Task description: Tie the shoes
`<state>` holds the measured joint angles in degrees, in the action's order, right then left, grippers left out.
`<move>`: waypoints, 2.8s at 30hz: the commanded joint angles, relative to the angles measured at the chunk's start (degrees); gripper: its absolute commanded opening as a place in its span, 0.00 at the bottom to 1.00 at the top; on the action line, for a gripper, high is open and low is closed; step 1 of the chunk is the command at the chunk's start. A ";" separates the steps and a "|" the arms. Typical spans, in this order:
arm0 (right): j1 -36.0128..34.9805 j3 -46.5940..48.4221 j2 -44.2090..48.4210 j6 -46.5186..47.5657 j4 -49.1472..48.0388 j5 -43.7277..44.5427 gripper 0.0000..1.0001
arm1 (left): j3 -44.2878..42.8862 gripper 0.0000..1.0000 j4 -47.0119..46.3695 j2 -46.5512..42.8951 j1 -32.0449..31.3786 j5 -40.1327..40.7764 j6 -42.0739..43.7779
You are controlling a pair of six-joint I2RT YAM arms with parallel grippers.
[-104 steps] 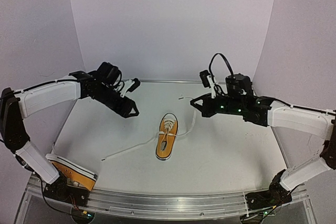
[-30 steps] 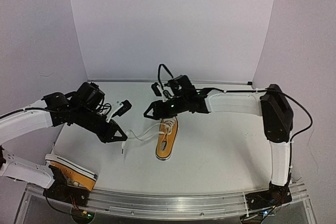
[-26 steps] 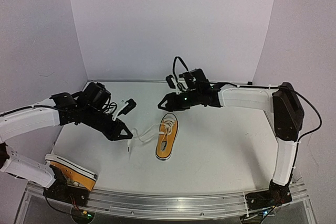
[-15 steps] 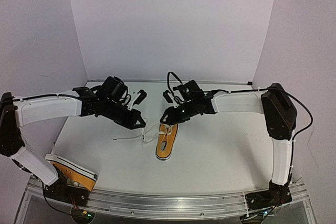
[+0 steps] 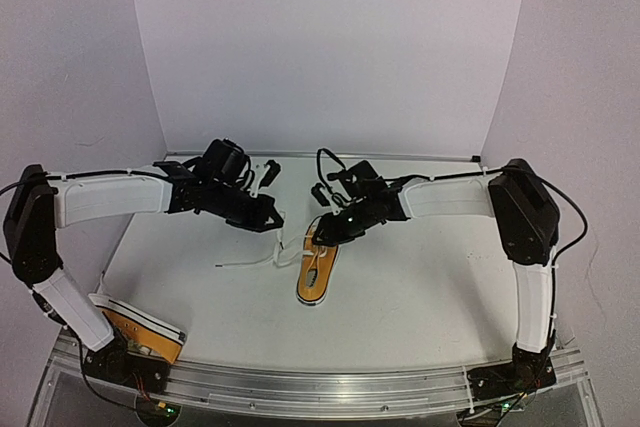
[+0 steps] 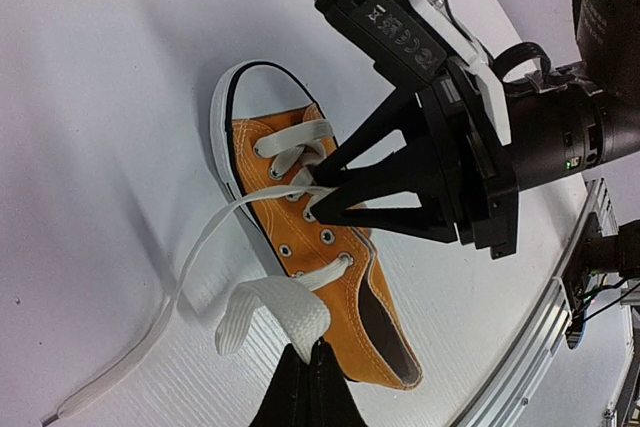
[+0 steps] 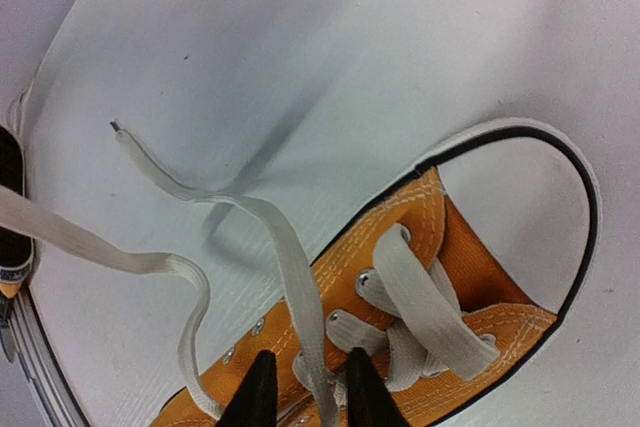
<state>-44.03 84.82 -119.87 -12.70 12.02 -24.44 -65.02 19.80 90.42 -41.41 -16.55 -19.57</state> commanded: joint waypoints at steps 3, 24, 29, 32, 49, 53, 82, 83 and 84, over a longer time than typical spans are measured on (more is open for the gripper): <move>0.03 0.42 1.14 2.13 1.55 -0.47 0.06 | -4.51 0.00 -3.28 1.89 3.30 -1.35 -2.96; -1.40 -8.84 11.64 6.86 -7.06 -1.94 0.00 | -23.02 0.00 -9.39 26.94 6.30 -14.90 -11.17; -1.40 -9.13 12.10 7.28 -8.17 -0.97 0.00 | -20.71 0.00 -9.64 28.30 4.00 -18.18 -9.89; -1.35 -8.97 11.88 7.50 -8.24 -0.02 0.00 | -17.38 0.00 -12.04 28.24 3.24 -24.10 -10.66; -1.38 -10.91 12.92 7.53 -9.41 -0.60 0.00 | -1.83 0.00 -19.30 13.46 3.18 -30.20 -14.68; -1.40 -10.85 13.44 7.35 -9.94 -0.74 0.00 | -2.04 0.00 -24.05 16.35 3.03 -33.52 -17.75; -1.39 -15.12 16.52 8.04 -16.14 -4.09 0.00 | -2.86 0.00 -30.56 23.11 4.98 -26.26 -23.95; -1.40 -15.12 16.49 8.04 -16.14 -4.18 0.00 | -3.46 0.00 -31.02 23.61 4.78 -26.92 -24.25; -1.41 -15.05 16.35 8.04 -16.14 -4.08 0.00 | -3.86 0.00 -31.54 23.93 4.42 -27.65 -24.43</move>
<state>-45.17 69.43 -106.43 -5.52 -0.54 -27.03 -64.82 -9.13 113.14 -36.67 -43.53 -43.62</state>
